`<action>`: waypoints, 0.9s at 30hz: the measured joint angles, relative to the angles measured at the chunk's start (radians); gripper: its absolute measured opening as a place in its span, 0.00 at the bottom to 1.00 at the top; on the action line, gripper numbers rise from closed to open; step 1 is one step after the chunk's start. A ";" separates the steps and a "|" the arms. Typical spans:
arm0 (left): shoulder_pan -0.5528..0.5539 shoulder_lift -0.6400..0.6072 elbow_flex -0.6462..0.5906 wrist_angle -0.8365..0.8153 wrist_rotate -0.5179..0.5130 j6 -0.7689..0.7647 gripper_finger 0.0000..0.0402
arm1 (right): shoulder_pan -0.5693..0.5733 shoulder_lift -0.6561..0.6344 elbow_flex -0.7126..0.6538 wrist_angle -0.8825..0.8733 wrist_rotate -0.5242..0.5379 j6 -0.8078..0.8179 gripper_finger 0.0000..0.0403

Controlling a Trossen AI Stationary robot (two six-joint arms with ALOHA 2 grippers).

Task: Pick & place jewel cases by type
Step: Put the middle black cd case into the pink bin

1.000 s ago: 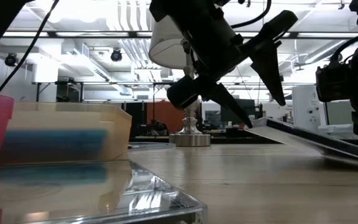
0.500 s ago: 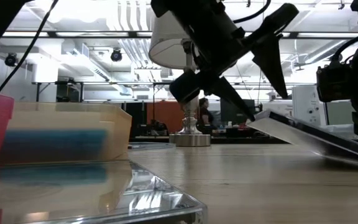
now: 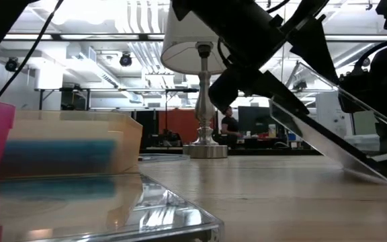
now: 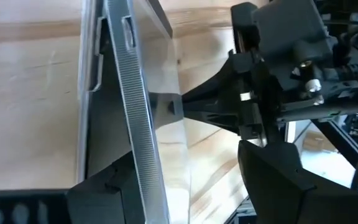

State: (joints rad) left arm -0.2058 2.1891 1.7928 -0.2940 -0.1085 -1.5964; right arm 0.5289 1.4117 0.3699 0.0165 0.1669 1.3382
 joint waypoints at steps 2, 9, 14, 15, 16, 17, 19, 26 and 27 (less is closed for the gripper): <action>0.000 0.000 -0.002 0.002 -0.002 0.001 0.52 | 0.000 0.000 -0.001 0.004 0.005 0.001 0.02; 0.000 0.000 -0.007 0.004 0.010 0.020 0.46 | 0.000 0.001 -0.007 0.022 0.015 0.002 0.02; 0.000 0.000 -0.009 0.002 0.016 0.031 0.27 | 0.000 0.002 -0.008 0.026 0.016 0.004 0.02; 0.000 0.000 -0.009 0.003 0.016 0.032 0.22 | 0.000 0.002 -0.008 0.026 0.016 0.005 0.02; 0.000 0.000 -0.009 0.003 0.016 0.032 0.18 | 0.000 0.002 -0.008 0.027 0.016 0.005 0.02; 0.000 0.000 -0.009 0.003 0.016 0.032 0.13 | 0.000 0.002 -0.008 0.027 0.016 0.005 0.02; 0.000 0.000 -0.010 0.002 0.016 0.043 0.05 | 0.000 0.002 -0.008 0.028 0.016 0.005 0.02; 0.001 0.000 -0.011 -0.003 0.016 0.078 0.00 | 0.000 0.000 -0.001 0.022 0.014 -0.004 0.02; 0.001 0.000 -0.010 -0.012 0.016 0.082 0.00 | 0.000 -0.001 -0.001 0.022 0.013 -0.003 0.02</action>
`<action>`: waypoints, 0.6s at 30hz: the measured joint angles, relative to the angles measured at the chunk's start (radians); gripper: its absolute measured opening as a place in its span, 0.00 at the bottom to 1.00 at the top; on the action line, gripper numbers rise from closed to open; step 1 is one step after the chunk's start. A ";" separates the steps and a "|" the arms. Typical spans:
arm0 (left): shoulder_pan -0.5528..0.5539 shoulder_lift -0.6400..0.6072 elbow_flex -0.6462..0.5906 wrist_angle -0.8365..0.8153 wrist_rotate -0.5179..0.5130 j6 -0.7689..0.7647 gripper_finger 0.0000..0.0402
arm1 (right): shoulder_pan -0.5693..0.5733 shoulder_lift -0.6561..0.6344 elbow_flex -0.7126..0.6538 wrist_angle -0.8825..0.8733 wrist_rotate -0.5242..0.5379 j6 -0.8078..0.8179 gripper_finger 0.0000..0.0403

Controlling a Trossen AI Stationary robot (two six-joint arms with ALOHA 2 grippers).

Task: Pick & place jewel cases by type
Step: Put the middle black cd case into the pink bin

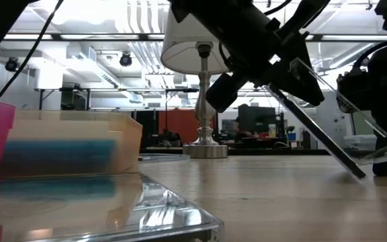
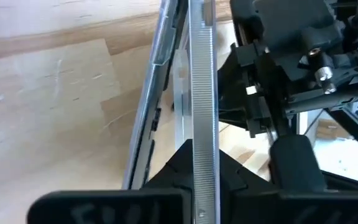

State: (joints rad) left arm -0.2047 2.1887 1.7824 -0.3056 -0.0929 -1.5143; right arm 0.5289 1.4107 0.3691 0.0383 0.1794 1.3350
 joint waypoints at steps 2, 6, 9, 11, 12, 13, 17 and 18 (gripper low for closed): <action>0.000 0.000 0.008 -0.029 0.000 0.012 0.00 | 0.000 -0.008 0.000 -0.001 -0.001 0.000 0.02; 0.000 -0.015 0.027 -0.111 -0.012 0.047 0.00 | 0.000 -0.043 -0.001 -0.006 -0.005 -0.008 0.02; 0.003 -0.040 0.030 -0.148 -0.045 0.078 0.00 | -0.001 -0.076 -0.005 -0.024 -0.005 -0.026 0.02; 0.008 -0.060 0.030 -0.169 -0.061 0.097 0.00 | -0.001 -0.100 -0.005 -0.032 -0.005 -0.027 0.02; 0.012 -0.069 0.030 -0.172 -0.067 0.106 0.00 | -0.001 -0.114 -0.005 -0.038 -0.004 -0.027 0.02; 0.016 -0.083 0.030 -0.182 -0.073 0.117 0.00 | -0.001 -0.125 -0.004 -0.036 -0.005 -0.027 0.02; 0.027 -0.136 0.030 -0.248 -0.114 0.152 0.00 | 0.001 -0.177 -0.003 -0.043 -0.005 -0.034 0.02; 0.029 -0.148 0.030 -0.272 -0.125 0.162 0.00 | 0.001 -0.190 -0.003 -0.043 -0.005 -0.037 0.02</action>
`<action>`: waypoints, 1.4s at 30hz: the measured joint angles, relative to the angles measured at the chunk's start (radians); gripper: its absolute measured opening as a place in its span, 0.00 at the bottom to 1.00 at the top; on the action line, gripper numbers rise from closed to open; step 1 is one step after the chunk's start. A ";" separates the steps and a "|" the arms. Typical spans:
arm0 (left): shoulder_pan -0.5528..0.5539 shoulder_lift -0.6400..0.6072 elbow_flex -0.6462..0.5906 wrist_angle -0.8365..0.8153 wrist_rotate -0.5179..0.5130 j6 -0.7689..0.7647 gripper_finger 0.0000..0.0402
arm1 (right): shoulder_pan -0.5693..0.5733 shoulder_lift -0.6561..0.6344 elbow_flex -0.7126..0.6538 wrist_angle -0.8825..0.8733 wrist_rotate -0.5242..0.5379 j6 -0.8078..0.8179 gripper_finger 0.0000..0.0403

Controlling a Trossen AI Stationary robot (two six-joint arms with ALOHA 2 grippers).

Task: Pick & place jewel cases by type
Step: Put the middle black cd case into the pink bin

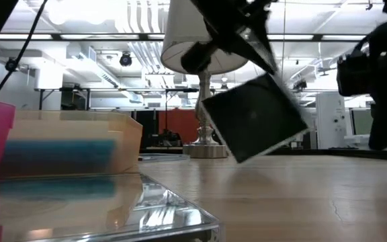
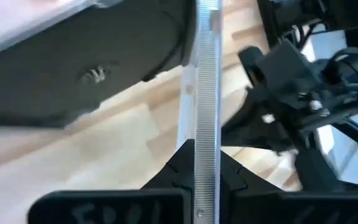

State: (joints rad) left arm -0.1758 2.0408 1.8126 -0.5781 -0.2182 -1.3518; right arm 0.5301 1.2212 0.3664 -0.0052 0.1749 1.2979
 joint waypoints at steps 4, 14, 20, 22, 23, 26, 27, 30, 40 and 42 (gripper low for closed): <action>0.010 -0.047 0.000 -0.055 -0.020 0.037 0.00 | 0.000 -0.040 0.000 -0.014 0.008 -0.012 0.02; 0.014 -0.145 -0.001 -0.111 -0.113 0.089 0.00 | -0.001 -0.095 0.002 -0.108 0.013 -0.019 0.02; 0.008 -0.194 0.000 -0.128 -0.161 0.105 0.00 | -0.001 -0.094 0.002 -0.112 0.013 -0.018 0.02; 0.005 -0.211 0.000 -0.128 -0.175 0.100 0.00 | -0.001 -0.098 0.002 -0.120 0.013 -0.018 0.02; 0.002 -0.217 0.000 -0.130 -0.183 0.100 0.00 | -0.001 -0.098 0.002 -0.120 0.012 -0.018 0.02; -0.012 -0.240 0.000 -0.137 -0.187 0.097 0.00 | -0.001 -0.101 0.003 -0.128 0.012 -0.017 0.02; -0.017 -0.247 0.000 -0.137 -0.188 0.097 0.00 | -0.001 -0.102 0.003 -0.128 0.012 -0.015 0.02; -0.034 -0.277 0.000 -0.137 -0.208 0.094 0.00 | 0.000 -0.102 0.003 -0.131 0.011 -0.017 0.02; -0.115 -0.389 0.002 -0.279 -0.211 0.038 0.00 | 0.001 -0.102 0.003 -0.134 0.003 -0.024 0.02; -0.137 -0.416 0.002 -0.317 -0.221 0.019 0.00 | 0.001 -0.102 0.003 -0.134 0.001 -0.026 0.02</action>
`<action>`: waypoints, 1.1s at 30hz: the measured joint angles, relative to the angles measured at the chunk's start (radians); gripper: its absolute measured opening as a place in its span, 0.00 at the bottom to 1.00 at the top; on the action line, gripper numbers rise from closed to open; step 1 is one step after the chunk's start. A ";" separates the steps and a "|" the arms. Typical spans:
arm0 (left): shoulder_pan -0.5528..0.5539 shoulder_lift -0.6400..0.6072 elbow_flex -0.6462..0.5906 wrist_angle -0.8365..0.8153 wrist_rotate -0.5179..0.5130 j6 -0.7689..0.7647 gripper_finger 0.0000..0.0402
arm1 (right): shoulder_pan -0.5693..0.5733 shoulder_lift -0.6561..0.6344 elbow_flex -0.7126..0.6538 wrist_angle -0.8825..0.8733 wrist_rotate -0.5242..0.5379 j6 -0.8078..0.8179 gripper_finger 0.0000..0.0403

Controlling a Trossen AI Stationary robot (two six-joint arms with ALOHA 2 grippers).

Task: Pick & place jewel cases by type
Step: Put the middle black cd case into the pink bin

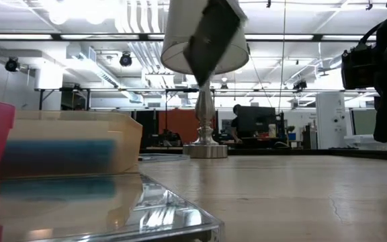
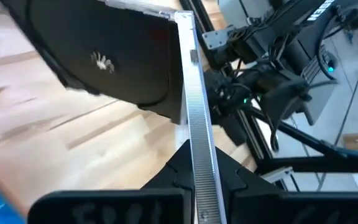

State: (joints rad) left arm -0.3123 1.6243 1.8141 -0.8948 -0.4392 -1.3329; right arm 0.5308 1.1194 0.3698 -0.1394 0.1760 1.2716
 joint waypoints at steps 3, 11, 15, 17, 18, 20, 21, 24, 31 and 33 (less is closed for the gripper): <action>-0.033 -0.036 0.000 -0.030 -0.037 -0.031 0.00 | 0.000 0.000 0.000 0.001 -0.002 -0.009 0.02; -0.116 -0.106 0.000 -0.034 -0.125 -0.062 0.00 | 0.000 0.000 0.001 0.131 -0.031 -0.103 0.02; -0.121 -0.137 0.000 -0.031 -0.202 -0.028 0.00 | -0.001 0.000 0.041 0.223 -0.019 -0.206 0.02; -0.120 -0.152 0.000 -0.010 -0.251 0.004 0.00 | -0.001 0.000 0.074 0.232 -0.002 -0.256 0.02; -0.120 -0.157 0.000 0.014 -0.268 0.032 0.00 | -0.001 0.000 0.093 0.229 0.007 -0.281 0.02; -0.111 -0.164 0.000 0.078 -0.295 0.112 0.00 | -0.002 0.000 0.133 0.228 0.012 -0.331 0.02; -0.109 -0.166 0.000 0.112 -0.302 0.152 0.00 | -0.002 0.000 0.154 0.228 0.016 -0.352 0.02; -0.101 -0.167 0.000 0.214 -0.309 0.266 0.00 | -0.002 0.000 0.219 0.226 0.033 -0.418 0.02; -0.094 -0.166 0.000 0.364 -0.315 0.470 0.00 | -0.002 0.000 0.405 0.160 0.037 -0.592 0.02; -0.094 -0.166 0.000 0.432 -0.315 0.553 0.00 | -0.002 0.000 0.468 0.101 0.045 -0.636 0.02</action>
State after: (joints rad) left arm -0.4066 1.4578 1.8137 -0.4629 -0.7542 -0.7803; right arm 0.5293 1.1198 0.8383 -0.0383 0.2209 0.6353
